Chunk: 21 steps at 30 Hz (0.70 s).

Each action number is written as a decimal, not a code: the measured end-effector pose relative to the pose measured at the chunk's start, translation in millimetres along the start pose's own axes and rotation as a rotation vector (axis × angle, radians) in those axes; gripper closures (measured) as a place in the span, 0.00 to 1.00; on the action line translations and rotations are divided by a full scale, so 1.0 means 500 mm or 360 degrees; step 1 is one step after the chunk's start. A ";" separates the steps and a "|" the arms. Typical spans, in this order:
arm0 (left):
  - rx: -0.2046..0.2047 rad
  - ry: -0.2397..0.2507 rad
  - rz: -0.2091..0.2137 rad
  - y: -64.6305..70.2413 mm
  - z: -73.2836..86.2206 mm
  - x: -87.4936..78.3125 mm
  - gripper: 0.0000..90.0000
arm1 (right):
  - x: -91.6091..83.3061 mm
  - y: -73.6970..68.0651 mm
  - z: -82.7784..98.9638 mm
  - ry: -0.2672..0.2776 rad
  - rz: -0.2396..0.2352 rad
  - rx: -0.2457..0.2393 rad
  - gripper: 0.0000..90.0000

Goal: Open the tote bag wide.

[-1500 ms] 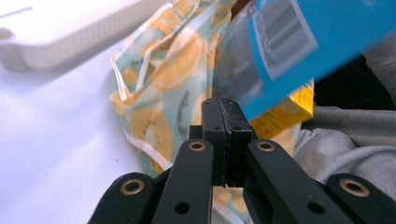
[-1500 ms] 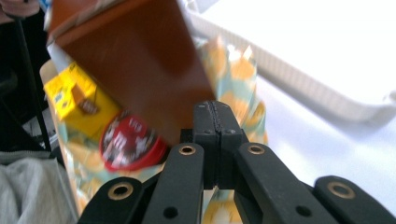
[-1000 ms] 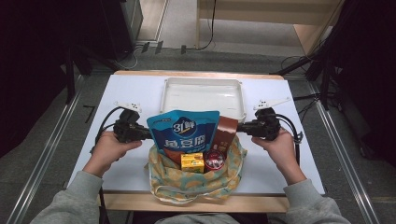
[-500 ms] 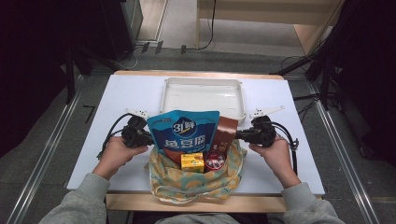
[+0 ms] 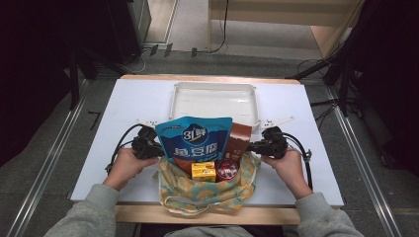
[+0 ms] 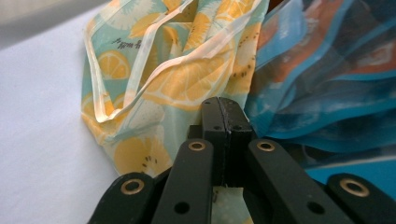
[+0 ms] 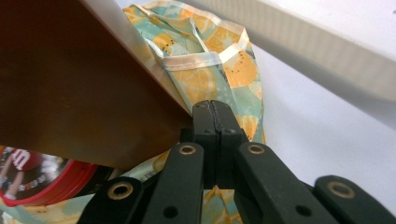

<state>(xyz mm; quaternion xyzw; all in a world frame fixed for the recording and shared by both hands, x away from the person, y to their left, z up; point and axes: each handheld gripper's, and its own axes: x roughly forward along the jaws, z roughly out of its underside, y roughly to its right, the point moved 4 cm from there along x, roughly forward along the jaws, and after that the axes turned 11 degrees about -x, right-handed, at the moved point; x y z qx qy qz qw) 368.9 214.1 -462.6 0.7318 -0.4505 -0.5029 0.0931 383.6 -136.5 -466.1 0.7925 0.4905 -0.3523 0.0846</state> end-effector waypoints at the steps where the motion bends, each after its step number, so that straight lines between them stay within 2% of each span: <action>1: 0.0001 -0.0016 -0.0008 -0.002 0.001 0.002 1.00 | 0.002 0.000 0.001 -0.0005 0.0005 0.0005 1.00; 11: -0.0047 -0.0027 -0.0023 -0.021 0.008 0.018 1.00 | 0.028 0.006 0.016 -0.0062 0.0000 0.0008 1.00; 21: -0.0045 -0.0048 -0.0062 -0.036 0.012 0.028 1.00 | 0.047 0.013 0.029 -0.0093 0.0008 -0.0014 1.00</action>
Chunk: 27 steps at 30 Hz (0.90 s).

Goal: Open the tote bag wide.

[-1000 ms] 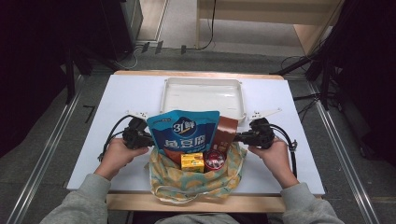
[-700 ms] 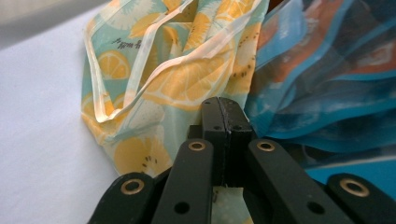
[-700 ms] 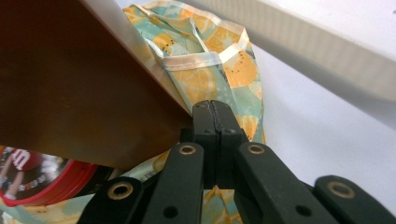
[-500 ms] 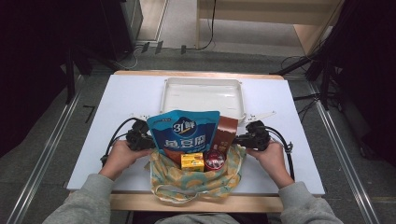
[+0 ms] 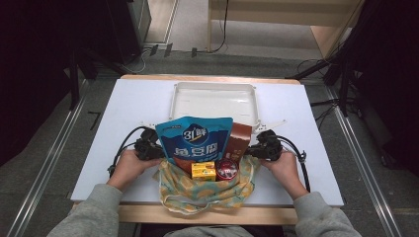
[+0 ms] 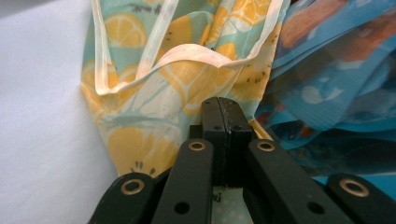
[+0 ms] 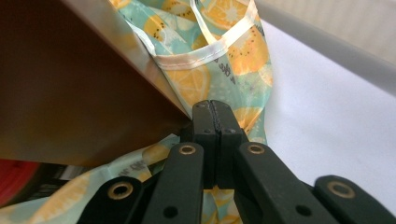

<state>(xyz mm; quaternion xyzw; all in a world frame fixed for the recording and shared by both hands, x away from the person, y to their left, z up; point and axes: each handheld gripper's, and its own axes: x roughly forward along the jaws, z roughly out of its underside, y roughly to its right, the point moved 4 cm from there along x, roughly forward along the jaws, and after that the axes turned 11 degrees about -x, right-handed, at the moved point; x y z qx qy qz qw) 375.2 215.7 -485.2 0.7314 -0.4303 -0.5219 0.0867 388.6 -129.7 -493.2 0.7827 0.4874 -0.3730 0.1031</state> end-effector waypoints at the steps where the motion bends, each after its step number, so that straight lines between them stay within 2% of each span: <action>1: -0.0004 0.0000 -0.0003 0.000 0.001 0.002 1.00 | 0.006 0.001 0.003 -0.0016 0.0002 -0.0005 1.00; 8: -0.0010 -0.0011 -0.0007 -0.006 0.006 0.009 1.00 | 0.018 0.004 0.009 -0.0049 0.0010 -0.0028 1.00; 16: -0.0020 -0.0030 -0.0006 -0.013 0.010 0.015 1.00 | 0.021 0.006 0.014 -0.0041 -0.0002 -0.0017 1.00; 17: -0.0017 -0.0028 -0.0012 -0.013 0.010 0.015 1.00 | 0.020 0.005 0.015 -0.0041 -0.0006 0.0005 1.00; 22: 0.0035 -0.0021 -0.0063 -0.011 0.012 0.011 1.00 | 0.017 0.006 0.016 -0.0053 -0.0007 0.0005 1.00; 24: 0.0015 -0.0021 -0.0056 -0.012 0.012 0.010 1.00 | 0.017 0.008 0.015 -0.0059 -0.0013 0.0009 1.00; 27: 0.0039 -0.0015 -0.0041 -0.011 0.012 0.006 1.00 | 0.012 0.010 0.009 -0.0072 -0.0024 0.0013 0.99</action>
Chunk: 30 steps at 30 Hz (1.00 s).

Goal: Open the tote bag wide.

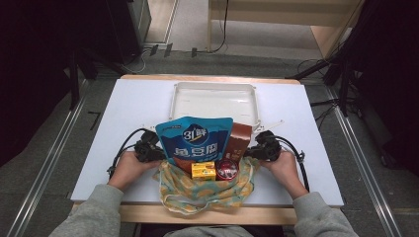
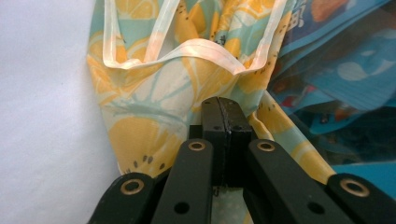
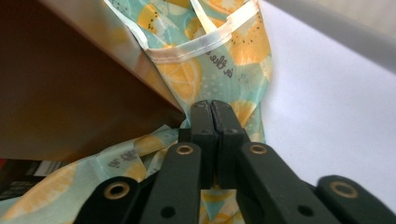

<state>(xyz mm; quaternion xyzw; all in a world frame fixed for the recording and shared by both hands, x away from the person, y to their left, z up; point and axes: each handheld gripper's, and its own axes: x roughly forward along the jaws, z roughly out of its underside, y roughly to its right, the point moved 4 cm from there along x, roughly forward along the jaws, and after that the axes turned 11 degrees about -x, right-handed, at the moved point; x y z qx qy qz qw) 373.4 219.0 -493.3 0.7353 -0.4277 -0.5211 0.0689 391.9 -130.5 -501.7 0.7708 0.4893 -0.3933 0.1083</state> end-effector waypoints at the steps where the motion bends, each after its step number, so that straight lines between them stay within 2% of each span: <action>1: -0.0005 0.0006 0.0012 0.002 0.000 -0.002 0.99 | -0.003 0.000 -0.002 0.0005 -0.0008 0.0002 0.97; 8: 0.0013 0.0077 0.0040 0.010 -0.003 -0.025 0.91 | -0.028 0.002 -0.010 0.0073 0.0007 0.0009 0.90; 13: 0.0018 0.0096 0.0074 0.019 -0.005 -0.035 0.85 | -0.041 -0.001 -0.015 0.0110 0.0018 -0.0017 0.85; 17: 0.0038 0.0105 0.0057 0.024 -0.010 -0.044 0.81 | -0.053 -0.001 -0.018 0.0138 0.0030 -0.0025 0.80; 18: 0.0056 0.0117 0.0062 0.026 -0.011 -0.048 0.80 | -0.057 -0.002 -0.018 0.0143 0.0038 -0.0014 0.79; 20: 0.0051 0.0130 0.0081 0.029 -0.013 -0.053 0.76 | -0.062 -0.002 -0.019 0.0157 0.0042 -0.0018 0.76; 25: 0.0067 0.0151 0.0108 0.040 -0.014 -0.068 0.74 | -0.069 -0.003 -0.018 0.0160 0.0036 -0.0005 0.70; 30: 0.0100 0.0159 0.0097 0.051 -0.016 -0.078 0.69 | -0.074 -0.004 -0.019 0.0169 0.0032 -0.0013 0.64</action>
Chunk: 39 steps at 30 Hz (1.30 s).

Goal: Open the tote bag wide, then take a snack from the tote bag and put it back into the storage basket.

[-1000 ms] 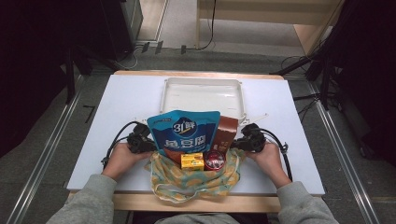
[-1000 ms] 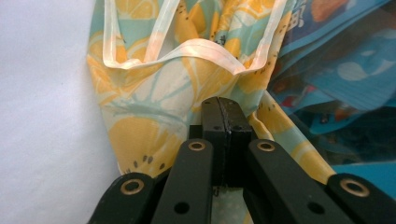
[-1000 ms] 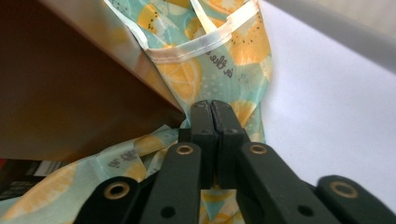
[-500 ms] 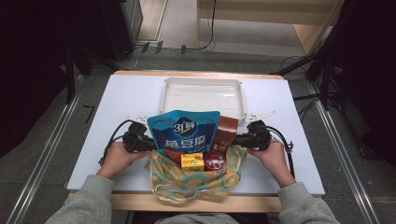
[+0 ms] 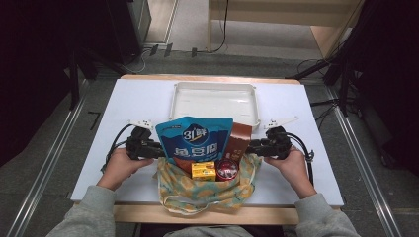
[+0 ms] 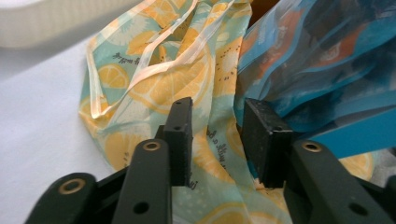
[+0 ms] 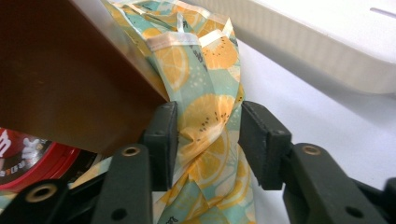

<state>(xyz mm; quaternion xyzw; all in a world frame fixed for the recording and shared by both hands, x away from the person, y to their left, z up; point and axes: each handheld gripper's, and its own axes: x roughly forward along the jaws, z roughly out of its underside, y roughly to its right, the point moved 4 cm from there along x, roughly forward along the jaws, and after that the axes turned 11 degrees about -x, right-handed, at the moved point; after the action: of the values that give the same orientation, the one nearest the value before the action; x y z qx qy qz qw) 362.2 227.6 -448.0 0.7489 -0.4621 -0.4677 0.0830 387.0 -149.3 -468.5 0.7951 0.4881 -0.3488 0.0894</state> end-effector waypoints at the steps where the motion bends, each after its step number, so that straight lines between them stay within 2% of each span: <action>1: -0.0003 0.0004 -0.0003 0.001 -0.001 -0.002 0.67 | -0.002 -0.001 0.000 0.0001 -0.0001 0.0006 0.63; 5: -0.0010 0.0028 -0.0001 0.000 -0.004 -0.017 0.53 | -0.002 -0.001 0.003 -0.0017 -0.0024 0.0005 0.60; 9: 0.0034 0.0025 -0.0007 0.005 -0.006 -0.033 0.50 | -0.006 -0.001 0.004 -0.0014 -0.0031 0.0016 0.59; 15: 0.0036 0.0007 -0.0008 0.010 -0.007 -0.049 0.44 | -0.016 -0.003 0.005 -0.0002 -0.0023 0.0007 0.57; 22: 0.0040 -0.0014 -0.0019 0.016 -0.004 -0.056 0.44 | -0.024 -0.005 0.009 -0.0010 0.0001 0.0000 0.55; 30: 0.0037 -0.0001 -0.0003 0.021 -0.002 -0.069 0.44 | -0.026 -0.001 0.008 -0.0001 0.0004 0.0006 0.54; 34: 0.0061 -0.0017 -0.0011 0.024 0.001 -0.076 0.44 | -0.024 0.001 0.006 -0.0002 0.0008 0.0007 0.53; 39: 0.0070 0.0002 0.0002 0.032 0.002 -0.089 0.44 | -0.027 0.002 0.006 0.0005 0.0017 0.0011 0.52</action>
<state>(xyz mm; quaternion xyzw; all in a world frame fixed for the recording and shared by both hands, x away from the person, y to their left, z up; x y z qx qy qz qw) 345.8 253.3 -411.8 0.7506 -0.4726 -0.4568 0.0672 382.6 -161.2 -462.4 0.7986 0.4827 -0.3487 0.0877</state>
